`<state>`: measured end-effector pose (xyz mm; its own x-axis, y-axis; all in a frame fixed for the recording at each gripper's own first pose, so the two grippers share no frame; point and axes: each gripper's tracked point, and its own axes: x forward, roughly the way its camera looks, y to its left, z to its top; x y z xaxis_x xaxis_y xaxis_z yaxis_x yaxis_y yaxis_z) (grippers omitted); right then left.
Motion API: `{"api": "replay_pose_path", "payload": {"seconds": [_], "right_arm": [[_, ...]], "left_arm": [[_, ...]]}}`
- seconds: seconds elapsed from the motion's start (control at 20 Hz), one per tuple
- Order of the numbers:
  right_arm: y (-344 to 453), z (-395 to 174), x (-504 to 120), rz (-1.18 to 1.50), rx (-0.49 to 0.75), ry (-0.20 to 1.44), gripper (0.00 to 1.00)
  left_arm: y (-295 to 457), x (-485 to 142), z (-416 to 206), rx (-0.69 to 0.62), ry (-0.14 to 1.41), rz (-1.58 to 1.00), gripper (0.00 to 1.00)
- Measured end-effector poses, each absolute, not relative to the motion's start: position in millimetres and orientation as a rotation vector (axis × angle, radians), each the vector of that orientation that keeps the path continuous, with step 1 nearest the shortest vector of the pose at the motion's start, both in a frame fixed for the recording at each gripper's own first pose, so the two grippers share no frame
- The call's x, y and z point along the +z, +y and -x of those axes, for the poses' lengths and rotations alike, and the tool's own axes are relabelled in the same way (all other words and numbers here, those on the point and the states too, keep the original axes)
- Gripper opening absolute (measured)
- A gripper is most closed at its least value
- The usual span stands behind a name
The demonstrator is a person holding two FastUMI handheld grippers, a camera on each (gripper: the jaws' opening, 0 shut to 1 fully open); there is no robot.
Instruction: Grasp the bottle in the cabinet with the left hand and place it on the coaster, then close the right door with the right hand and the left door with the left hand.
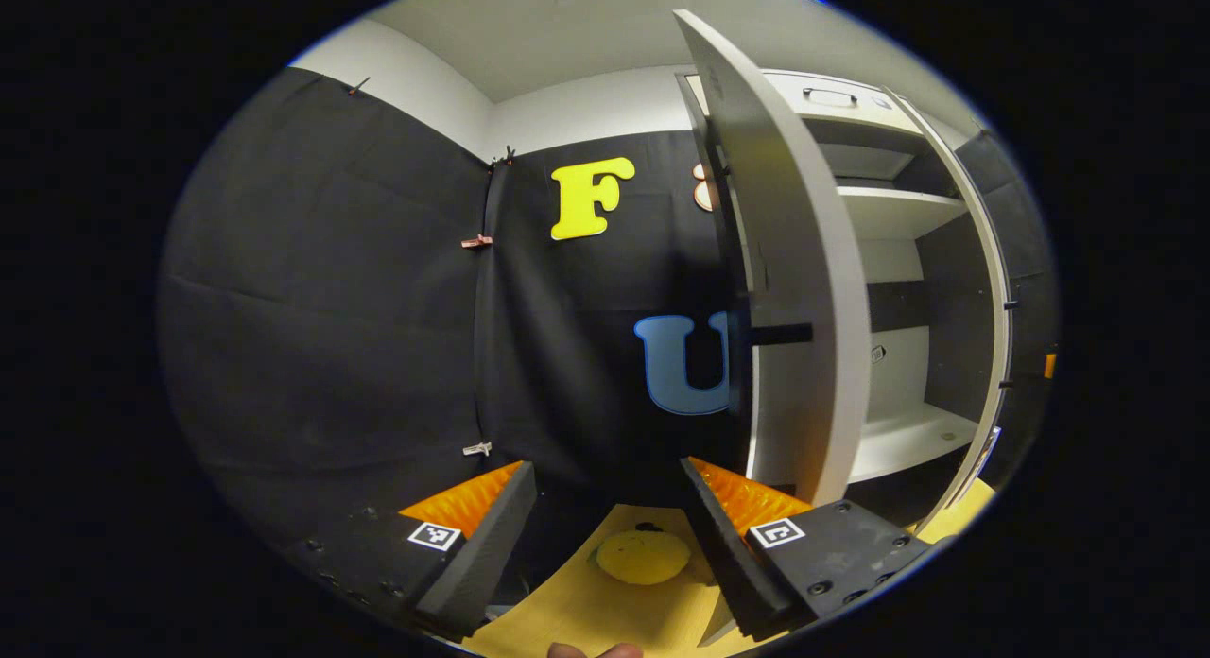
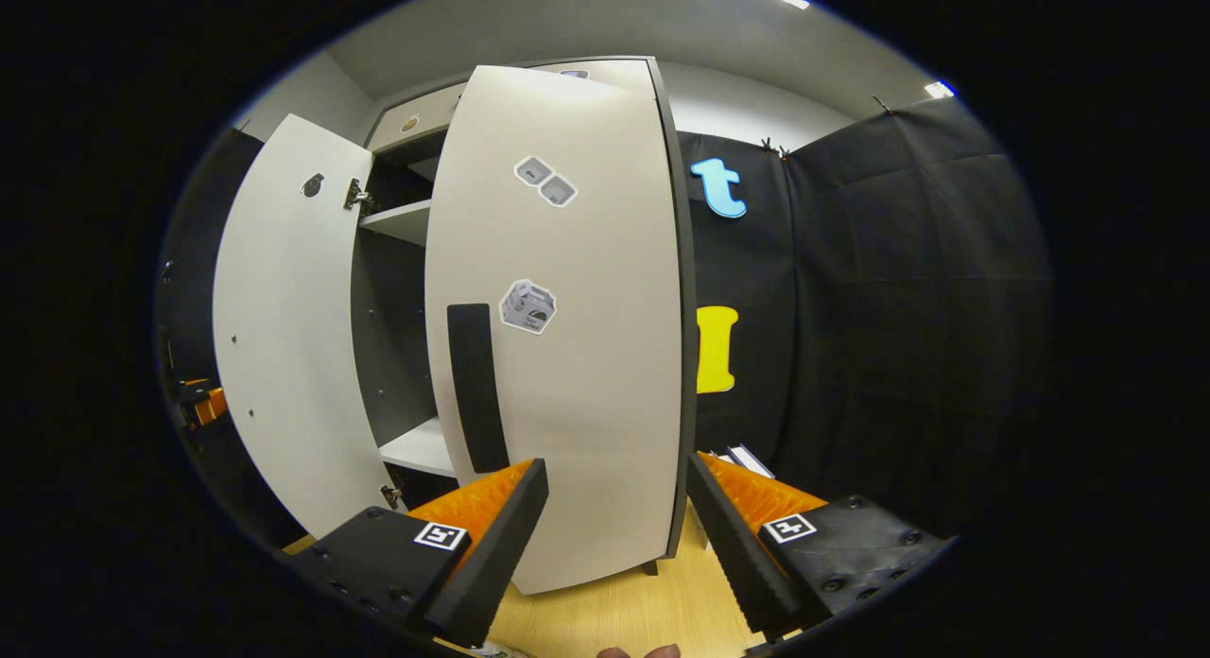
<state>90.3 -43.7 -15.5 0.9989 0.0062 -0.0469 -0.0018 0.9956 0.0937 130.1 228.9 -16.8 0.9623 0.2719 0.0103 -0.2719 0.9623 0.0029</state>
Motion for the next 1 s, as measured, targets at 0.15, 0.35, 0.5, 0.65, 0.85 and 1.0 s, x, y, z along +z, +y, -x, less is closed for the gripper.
{"api": "replay_pose_path", "payload": {"seconds": [0.15,0.35,0.5,0.65,0.85,1.0], "right_arm": [[-51.9,-86.7,-14.6,-0.092,-0.012,0.042,0.98],[-53.2,-85.3,-15.5,-0.095,-0.016,0.04,0.98],[-51.1,-83.9,-16.2,-0.095,-0.01,0.039,0.98],[-51.8,-81.2,-17.8,-0.09,-0.005,0.039,0.98],[-57.8,-78.7,-19.8,-0.1,-0.004,0.042,0.98],[-63.7,-77.0,-18.8,-0.106,-0.004,0.04,0.97]], "left_arm": [[227.9,-18.6,-136.8,0.264,-0.01,-0.001,0.94],[215.9,-20.1,-135.5,0.22,-0.009,0.026,0.9],[210.0,-19.0,-131.2,0.226,-0.003,0.024,0.92],[191.9,-19.2,-129.9,0.2,0.002,0.046,0.92],[155.8,-16.2,-129.0,0.14,-0.001,0.042,0.89],[134.3,-15.5,-128.0,0.129,-0.009,0.05,0.89]]}}
